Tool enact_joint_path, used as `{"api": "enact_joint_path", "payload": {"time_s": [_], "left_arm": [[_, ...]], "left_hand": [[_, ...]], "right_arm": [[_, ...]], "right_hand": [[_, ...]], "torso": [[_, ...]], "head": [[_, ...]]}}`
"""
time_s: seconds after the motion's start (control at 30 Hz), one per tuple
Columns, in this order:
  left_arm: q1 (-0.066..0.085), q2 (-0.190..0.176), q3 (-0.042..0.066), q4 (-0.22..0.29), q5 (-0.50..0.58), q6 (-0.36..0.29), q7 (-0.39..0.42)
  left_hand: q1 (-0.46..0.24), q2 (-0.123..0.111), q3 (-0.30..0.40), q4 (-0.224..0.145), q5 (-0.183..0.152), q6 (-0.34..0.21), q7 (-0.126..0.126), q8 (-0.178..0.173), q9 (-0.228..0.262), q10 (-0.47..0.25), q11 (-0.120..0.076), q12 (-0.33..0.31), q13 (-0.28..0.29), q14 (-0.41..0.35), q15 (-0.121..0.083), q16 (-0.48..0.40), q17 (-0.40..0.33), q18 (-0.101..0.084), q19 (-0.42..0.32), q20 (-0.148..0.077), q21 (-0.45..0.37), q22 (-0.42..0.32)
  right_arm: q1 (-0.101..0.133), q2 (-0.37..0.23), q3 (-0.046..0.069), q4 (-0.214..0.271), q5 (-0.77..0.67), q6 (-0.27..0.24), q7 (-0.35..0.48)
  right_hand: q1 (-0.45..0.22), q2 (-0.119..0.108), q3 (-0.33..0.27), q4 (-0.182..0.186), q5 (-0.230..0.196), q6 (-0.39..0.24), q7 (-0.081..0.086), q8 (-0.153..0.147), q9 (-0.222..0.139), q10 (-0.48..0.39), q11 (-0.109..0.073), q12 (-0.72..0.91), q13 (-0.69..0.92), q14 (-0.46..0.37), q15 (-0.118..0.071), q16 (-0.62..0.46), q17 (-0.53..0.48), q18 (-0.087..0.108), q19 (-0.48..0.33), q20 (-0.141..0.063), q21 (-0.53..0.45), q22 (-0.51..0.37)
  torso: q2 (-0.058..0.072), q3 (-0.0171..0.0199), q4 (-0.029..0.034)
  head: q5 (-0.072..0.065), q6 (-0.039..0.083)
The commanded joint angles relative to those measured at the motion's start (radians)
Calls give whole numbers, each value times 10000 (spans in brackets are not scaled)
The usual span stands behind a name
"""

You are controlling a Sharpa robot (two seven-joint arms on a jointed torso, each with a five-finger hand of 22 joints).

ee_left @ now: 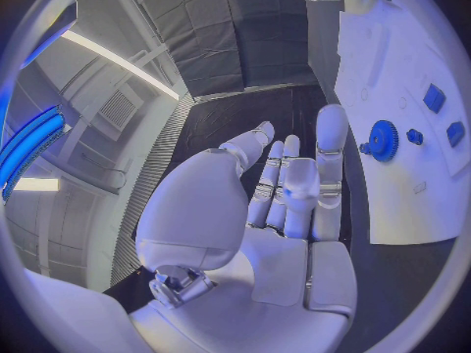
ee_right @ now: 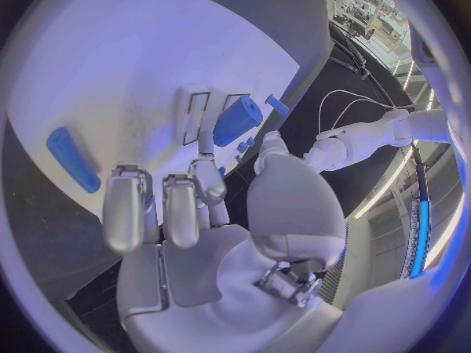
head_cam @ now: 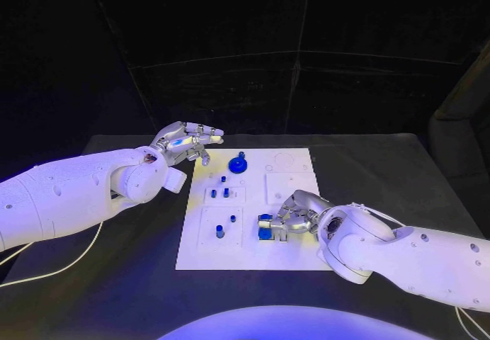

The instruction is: Assemble the parts on the task board

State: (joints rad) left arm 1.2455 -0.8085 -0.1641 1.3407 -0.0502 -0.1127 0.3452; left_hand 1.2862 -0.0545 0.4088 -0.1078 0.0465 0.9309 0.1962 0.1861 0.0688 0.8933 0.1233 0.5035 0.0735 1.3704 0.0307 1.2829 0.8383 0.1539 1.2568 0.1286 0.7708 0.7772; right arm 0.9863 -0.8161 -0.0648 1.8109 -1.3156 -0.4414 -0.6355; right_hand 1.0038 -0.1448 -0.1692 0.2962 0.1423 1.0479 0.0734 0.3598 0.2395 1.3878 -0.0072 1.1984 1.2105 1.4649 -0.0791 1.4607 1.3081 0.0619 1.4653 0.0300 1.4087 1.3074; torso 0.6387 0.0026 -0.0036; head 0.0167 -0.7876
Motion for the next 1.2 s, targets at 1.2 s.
{"api": "enact_joint_path", "payload": {"time_s": [1.2], "left_arm": [[15,9,7,-17,34,127,-14]], "left_hand": [[-55,-34,-16,-20,28,-78,5,62,-3,-96,-1,59,-13,-31,9,15,-11,203,-66,0,-36,-9]], "right_arm": [[8,-65,0,-3,-899,557,487]], "right_hand": [[3106,1026,225,-1209,320,230,-267,766,606,342,-205,439,602,689,-127,123,698,-142,240,-125,216,616]], "torso": [[3,1,5]], "head": [[-42,-41]]}}
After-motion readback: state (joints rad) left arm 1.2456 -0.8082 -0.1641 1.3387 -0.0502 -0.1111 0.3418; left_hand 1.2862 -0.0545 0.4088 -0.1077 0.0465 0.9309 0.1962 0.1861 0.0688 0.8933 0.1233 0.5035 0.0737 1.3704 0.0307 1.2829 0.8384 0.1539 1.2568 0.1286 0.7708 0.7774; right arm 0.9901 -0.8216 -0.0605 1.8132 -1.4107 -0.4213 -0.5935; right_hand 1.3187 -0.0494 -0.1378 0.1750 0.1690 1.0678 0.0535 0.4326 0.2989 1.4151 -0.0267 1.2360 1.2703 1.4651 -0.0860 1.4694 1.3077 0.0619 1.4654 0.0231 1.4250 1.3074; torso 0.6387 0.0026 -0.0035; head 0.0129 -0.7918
